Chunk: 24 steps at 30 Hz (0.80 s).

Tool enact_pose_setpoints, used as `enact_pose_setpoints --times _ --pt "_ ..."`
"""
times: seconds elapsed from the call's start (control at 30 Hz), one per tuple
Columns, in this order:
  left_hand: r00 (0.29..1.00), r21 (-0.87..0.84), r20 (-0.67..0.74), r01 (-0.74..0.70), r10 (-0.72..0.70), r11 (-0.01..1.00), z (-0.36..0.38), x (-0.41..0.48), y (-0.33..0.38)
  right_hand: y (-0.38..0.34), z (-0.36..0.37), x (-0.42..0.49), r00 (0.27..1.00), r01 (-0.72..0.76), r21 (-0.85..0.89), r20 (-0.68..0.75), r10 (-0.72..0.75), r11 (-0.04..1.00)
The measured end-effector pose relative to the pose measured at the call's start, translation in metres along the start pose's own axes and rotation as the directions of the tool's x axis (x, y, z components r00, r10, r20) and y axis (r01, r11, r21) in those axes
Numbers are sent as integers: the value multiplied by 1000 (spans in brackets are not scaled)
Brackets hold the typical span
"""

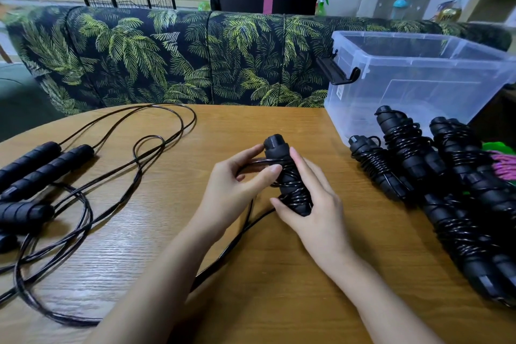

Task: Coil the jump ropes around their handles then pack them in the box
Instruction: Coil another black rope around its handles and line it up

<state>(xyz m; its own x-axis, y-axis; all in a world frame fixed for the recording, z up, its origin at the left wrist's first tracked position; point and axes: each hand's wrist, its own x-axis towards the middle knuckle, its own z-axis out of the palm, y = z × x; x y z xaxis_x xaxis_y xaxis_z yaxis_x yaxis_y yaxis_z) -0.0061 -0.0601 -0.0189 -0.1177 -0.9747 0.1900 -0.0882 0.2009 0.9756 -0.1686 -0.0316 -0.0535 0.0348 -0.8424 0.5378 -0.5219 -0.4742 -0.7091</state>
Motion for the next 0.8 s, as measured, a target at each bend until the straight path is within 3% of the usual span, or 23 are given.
enact_pose_setpoints --times 0.1,0.2,0.3,0.37,0.47,0.53,0.63,0.8 --pt "978 213 -114 -146 173 966 -2 1 -4 5 -7 2 1000 -2 -167 -4 1 986" --pt "916 291 -140 -326 377 899 -2 -1 -2 8 -12 4 1000 -16 -243 -4 15 970" --pt "897 298 -149 -361 417 884 1 -4 0 9 -14 5 1000 -27 -256 -6 27 966" --pt "912 256 -187 -314 366 914 1 -3 -1 9 -13 7 998 -56 -185 -17 53 981" --pt "983 27 -172 -66 70 997 1 -1 1 5 -14 11 990 -136 47 -31 138 990" --pt "991 -101 -92 86 -96 991 1 0 -1 -1 -18 12 976 -217 190 32 215 957" --pt "982 -175 -88 152 -169 973 -1 2 -3 -10 -23 12 945 -322 385 176 274 865" --pt "979 -369 -43 172 -202 913 -3 5 -1 -16 -24 11 905 -418 618 350 244 665"
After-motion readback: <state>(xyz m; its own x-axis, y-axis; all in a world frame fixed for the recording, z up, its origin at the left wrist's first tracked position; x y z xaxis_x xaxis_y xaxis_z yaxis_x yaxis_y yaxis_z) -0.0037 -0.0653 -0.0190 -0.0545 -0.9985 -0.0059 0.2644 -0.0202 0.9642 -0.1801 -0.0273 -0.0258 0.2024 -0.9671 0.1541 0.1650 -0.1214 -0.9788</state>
